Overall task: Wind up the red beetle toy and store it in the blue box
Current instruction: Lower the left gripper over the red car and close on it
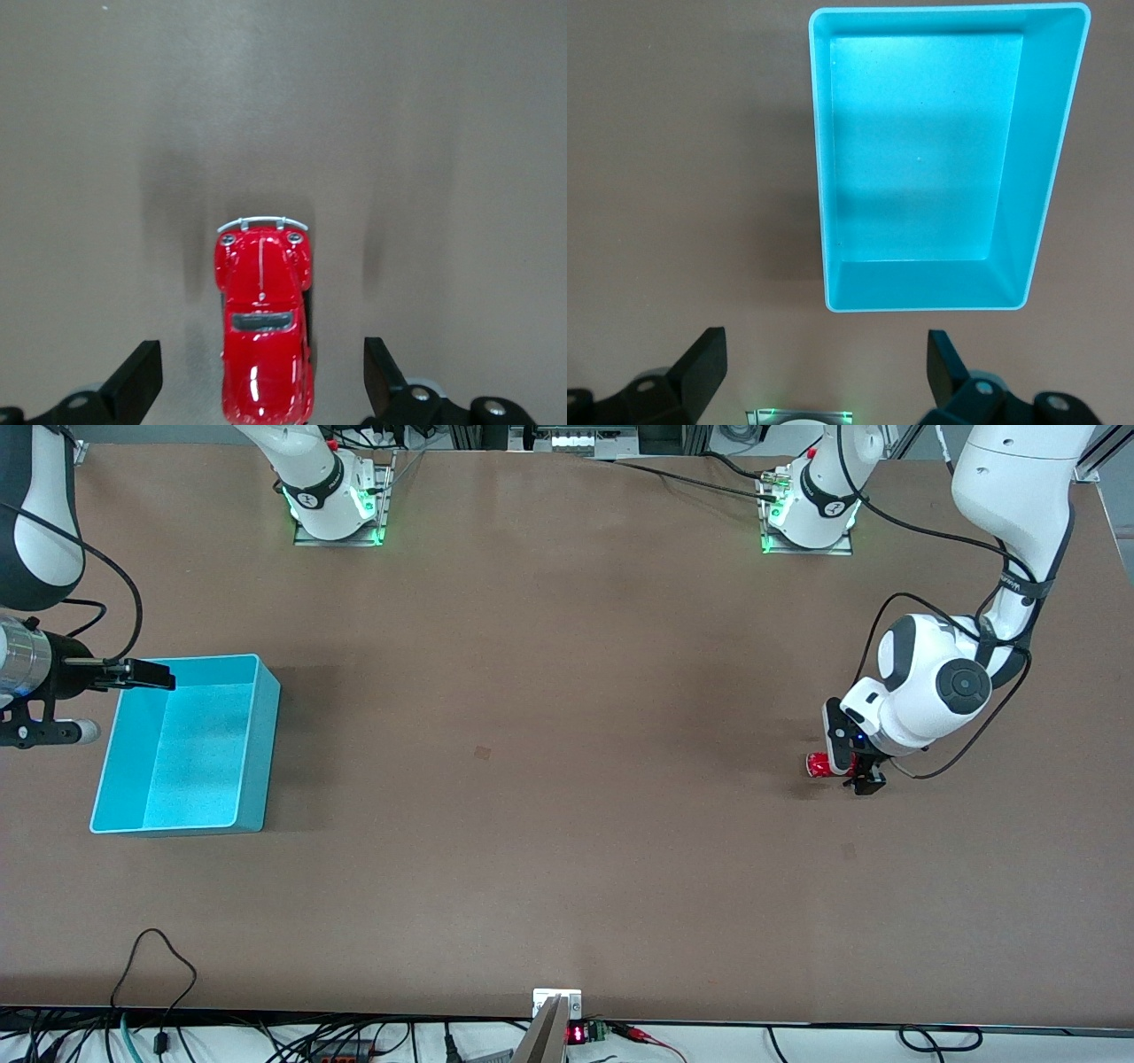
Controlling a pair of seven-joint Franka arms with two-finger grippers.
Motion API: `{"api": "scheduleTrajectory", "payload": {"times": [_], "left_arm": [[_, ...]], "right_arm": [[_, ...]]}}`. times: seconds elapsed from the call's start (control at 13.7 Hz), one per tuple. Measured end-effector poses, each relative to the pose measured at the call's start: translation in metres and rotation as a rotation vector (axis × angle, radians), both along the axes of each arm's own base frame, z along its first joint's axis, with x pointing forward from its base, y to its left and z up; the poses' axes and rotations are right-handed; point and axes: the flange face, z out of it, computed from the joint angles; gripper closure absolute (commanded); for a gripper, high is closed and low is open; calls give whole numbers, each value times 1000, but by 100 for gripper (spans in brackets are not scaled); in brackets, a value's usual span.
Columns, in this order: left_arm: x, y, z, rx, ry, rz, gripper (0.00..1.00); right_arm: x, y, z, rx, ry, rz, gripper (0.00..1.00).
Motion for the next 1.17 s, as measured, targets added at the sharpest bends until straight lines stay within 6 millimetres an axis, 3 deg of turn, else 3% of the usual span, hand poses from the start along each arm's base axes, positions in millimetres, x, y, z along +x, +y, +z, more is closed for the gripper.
{"api": "scheduleTrajectory", "payload": {"times": [0.44, 0.66, 1.17], "left_arm": [[-3, 0, -4, -1, -2, -3, 0], [-3, 1, -4, -1, -8, 0, 5], [-3, 4, -5, 0, -14, 5, 0]], "right_arm": [[0, 0, 0, 0, 0, 0, 0], [0, 0, -1, 0, 2, -1, 0], [-1, -2, -3, 1, 16, -4, 0]]}}
